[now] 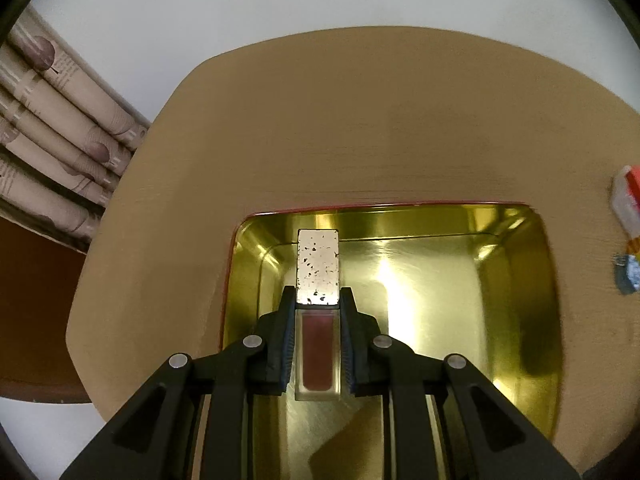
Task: Organize rigid objects
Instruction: 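Carry the lipstick over the tin box and release it inside, then grasp the clear box with red card using the right tool, then carry the clear box into the tin box and open the right tool, then reach the left tool to the white cube and grasp it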
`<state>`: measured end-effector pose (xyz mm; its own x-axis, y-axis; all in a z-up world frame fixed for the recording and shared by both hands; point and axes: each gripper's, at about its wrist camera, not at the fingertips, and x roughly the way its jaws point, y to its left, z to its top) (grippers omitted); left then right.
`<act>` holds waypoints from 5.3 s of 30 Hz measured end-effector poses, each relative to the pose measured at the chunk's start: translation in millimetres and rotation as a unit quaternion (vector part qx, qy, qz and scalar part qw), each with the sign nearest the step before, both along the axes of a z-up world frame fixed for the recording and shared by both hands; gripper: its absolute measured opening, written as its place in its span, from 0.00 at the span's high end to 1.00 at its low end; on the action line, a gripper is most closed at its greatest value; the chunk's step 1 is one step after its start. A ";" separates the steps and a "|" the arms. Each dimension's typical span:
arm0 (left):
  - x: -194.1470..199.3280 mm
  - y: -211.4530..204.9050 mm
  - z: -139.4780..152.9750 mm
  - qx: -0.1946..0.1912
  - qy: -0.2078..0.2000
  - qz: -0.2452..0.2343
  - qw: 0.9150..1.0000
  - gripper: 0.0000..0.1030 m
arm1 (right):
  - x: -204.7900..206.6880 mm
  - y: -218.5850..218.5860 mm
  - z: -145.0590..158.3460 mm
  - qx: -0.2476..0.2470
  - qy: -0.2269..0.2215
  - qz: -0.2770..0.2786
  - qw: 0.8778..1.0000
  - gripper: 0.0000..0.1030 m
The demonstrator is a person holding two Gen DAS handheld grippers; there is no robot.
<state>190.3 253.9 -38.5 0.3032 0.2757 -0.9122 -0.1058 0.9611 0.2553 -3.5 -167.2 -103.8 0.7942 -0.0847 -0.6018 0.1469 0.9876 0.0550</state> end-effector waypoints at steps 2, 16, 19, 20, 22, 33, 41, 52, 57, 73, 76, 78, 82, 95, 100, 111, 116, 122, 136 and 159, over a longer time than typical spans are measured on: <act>0.6 2.4 -3.0 0.014 0.001 -0.001 1.000 0.83 | -0.8 -1.6 0.8 0.002 0.000 0.000 1.000 0.20; -40.9 -18.7 56.7 0.003 -0.091 -0.021 0.996 0.40 | 10.0 12.2 23.2 0.024 -0.004 0.112 0.993 0.20; -65.3 -25.8 79.6 -0.032 -0.120 -0.009 0.992 0.39 | 16.2 21.1 36.7 0.024 -0.002 0.184 0.983 0.20; -75.8 -31.5 87.5 -0.046 -0.132 -0.011 0.990 0.37 | 18.8 24.9 41.4 0.013 -0.002 0.204 0.979 0.20; -102.7 -49.0 102.1 -0.063 -0.151 -0.021 0.986 0.30 | 24.4 31.6 50.3 -0.003 0.000 0.247 0.969 0.20; -214.3 -107.4 92.8 -0.125 -0.159 -0.036 0.979 0.20 | 79.2 101.8 36.5 -0.113 0.102 0.429 0.890 0.20; -234.0 -124.4 63.5 -0.138 -0.123 -0.036 0.982 0.20 | 107.7 102.5 18.9 -0.075 0.159 0.449 0.876 0.20; -235.0 -134.1 42.4 -0.150 -0.099 -0.041 0.983 0.20 | 123.6 100.5 -10.1 -0.069 0.221 0.444 0.865 0.20; -233.9 -134.4 38.1 -0.149 -0.096 -0.040 0.983 0.20 | 120.7 101.3 -18.0 -0.074 0.232 0.433 0.868 0.26; -275.3 -109.5 57.7 -0.138 -0.153 0.013 0.978 0.20 | 104.9 119.0 62.4 0.013 0.179 0.400 0.899 0.48; -287.2 -96.2 59.1 -0.115 -0.168 0.041 0.978 0.18 | 105.1 170.4 99.1 0.040 0.164 0.441 0.881 0.48; -294.1 -84.4 56.7 -0.115 -0.168 0.056 0.977 0.18 | 109.9 217.2 113.8 0.058 0.160 0.464 0.869 0.48; -305.1 -62.7 49.4 -0.114 -0.157 0.077 0.978 0.18 | 126.5 302.6 112.9 0.082 0.189 0.474 0.856 0.48; -321.5 -33.7 48.2 -0.106 -0.177 0.084 0.975 0.16 | 181.8 394.0 38.0 0.101 0.279 0.359 0.885 0.48; -320.9 -38.4 45.3 -0.104 -0.176 0.080 0.976 0.15 | 187.5 380.7 30.4 0.119 0.293 0.301 0.900 0.48; -317.7 -39.5 38.6 -0.108 -0.163 0.089 0.977 0.15 | 186.3 387.8 35.2 0.131 0.265 0.284 0.912 0.46; -319.6 -48.9 40.2 -0.083 -0.175 0.077 0.978 0.15 | 174.4 359.1 67.4 0.170 0.202 0.309 0.914 0.45; -323.9 -61.9 46.7 -0.065 -0.195 0.047 0.978 0.15 | 129.5 265.2 104.8 0.217 0.117 0.341 0.907 0.45; -269.5 -160.2 76.6 -0.161 -0.183 -0.107 0.964 0.15 | 60.2 -114.9 49.8 -0.018 0.069 0.058 0.996 0.42; -38.3 -267.6 -7.0 -0.303 -0.025 0.087 0.949 0.37 | 65.4 -153.3 13.4 0.083 0.034 0.093 0.992 0.42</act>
<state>152.0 -13.7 -45.5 0.3488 -0.2452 -0.9045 -0.2732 0.8966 -0.3484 61.9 -320.5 -90.4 0.7438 0.1634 -0.6482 -0.0271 0.9762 0.2151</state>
